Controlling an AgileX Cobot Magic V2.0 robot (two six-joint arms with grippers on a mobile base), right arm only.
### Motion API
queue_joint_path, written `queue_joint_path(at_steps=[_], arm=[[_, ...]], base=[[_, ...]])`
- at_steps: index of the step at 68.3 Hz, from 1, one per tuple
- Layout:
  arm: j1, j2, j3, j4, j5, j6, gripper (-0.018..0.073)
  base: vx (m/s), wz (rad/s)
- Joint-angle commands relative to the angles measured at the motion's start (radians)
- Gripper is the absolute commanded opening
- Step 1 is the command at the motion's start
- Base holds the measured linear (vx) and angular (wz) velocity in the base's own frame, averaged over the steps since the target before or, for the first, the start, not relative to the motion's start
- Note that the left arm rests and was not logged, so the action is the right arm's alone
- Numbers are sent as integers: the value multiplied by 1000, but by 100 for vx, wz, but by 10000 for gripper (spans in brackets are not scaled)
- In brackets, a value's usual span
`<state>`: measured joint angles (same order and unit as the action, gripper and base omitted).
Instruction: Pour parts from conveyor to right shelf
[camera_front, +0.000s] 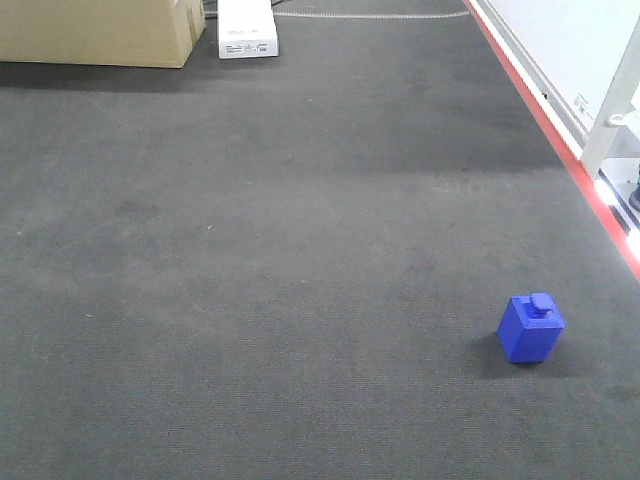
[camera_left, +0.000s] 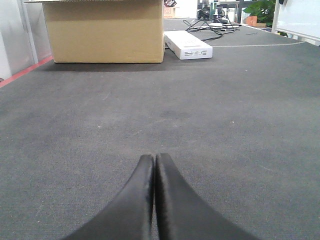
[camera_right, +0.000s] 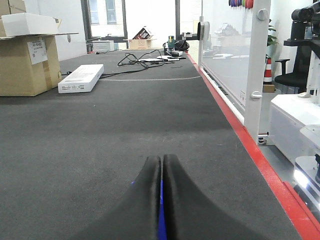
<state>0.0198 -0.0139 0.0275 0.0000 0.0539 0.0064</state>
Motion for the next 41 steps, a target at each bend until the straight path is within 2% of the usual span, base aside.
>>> queue_joint_path(at_steps=[1,41], arm=[[-1,-15,2,0,-76,0,-10],[-1,-15,2,6,-81,0,-10]], base=[[0,0],[0,0]])
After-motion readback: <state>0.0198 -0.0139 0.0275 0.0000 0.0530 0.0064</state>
